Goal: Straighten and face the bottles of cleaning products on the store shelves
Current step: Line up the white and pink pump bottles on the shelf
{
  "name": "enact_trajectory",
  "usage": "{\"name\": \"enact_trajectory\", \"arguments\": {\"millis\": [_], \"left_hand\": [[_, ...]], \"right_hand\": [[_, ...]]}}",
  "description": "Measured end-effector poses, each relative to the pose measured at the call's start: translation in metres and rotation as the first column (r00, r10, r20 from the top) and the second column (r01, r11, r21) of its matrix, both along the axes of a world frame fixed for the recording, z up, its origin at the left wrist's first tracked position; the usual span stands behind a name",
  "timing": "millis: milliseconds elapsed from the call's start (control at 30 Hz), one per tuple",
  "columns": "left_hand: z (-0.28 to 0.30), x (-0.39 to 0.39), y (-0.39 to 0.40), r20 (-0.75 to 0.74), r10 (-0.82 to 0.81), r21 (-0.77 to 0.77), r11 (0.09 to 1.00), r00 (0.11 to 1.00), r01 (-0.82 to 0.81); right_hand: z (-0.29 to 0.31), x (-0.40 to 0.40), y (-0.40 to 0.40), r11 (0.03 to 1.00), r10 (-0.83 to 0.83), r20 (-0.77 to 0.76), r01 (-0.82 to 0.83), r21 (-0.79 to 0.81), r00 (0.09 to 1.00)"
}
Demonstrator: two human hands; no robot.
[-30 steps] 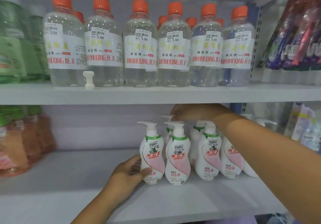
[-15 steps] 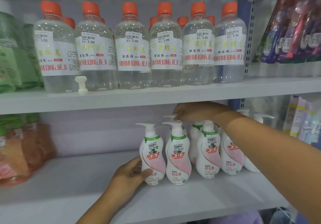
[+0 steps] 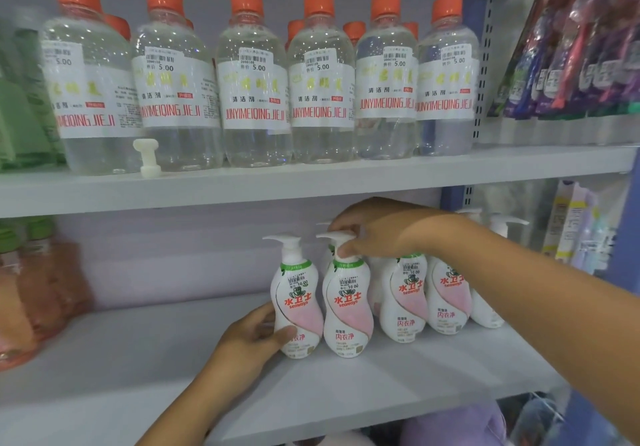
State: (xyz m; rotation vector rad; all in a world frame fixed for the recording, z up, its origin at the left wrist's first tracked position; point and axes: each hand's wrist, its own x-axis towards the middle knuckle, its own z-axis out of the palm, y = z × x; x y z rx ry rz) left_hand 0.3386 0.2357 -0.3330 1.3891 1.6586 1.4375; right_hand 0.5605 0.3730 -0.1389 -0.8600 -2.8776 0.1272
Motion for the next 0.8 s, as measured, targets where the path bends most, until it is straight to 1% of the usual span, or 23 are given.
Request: {"name": "enact_trajectory", "arguments": {"millis": [67,200,267,367,533,700,733,800], "left_hand": [[0.0,0.0,0.002,0.012,0.0,-0.007,1.0,1.0,0.0],[0.0,0.005,0.006,-0.002,0.004,-0.013,1.0,1.0,-0.004],[-0.002,0.007,0.006,-0.005,-0.002,-0.012,1.0,1.0,0.002],[-0.006,0.01,0.004,-0.043,-0.006,0.003,1.0,0.999,0.006],[-0.009,0.012,0.003,-0.121,0.053,0.06,0.997,0.991,-0.046],[-0.006,0.015,0.002,-0.117,0.069,0.042,0.997,0.991,-0.064],[-0.005,0.017,0.002,-0.112,0.072,0.039,0.997,0.991,-0.068],[-0.003,0.021,0.002,-0.099,0.085,0.026,0.996,0.991,-0.083]], "right_hand": [[0.001,-0.001,-0.001,1.0,0.006,0.026,-0.006,0.027,1.0],[0.003,0.004,0.003,1.0,-0.005,0.017,0.005,0.017,1.0],[0.001,0.006,0.005,0.998,-0.01,0.018,0.009,0.059,1.0],[0.0,0.007,0.007,0.996,-0.01,0.006,0.01,0.085,1.0],[-0.002,0.006,0.009,0.996,-0.001,-0.013,0.002,0.088,1.0],[-0.006,0.007,0.01,0.995,-0.012,-0.052,0.017,0.099,0.999],[-0.006,0.008,0.008,0.994,-0.014,-0.05,0.02,0.109,0.999],[-0.004,0.01,0.005,0.981,-0.034,0.002,0.033,0.189,0.999]]}}
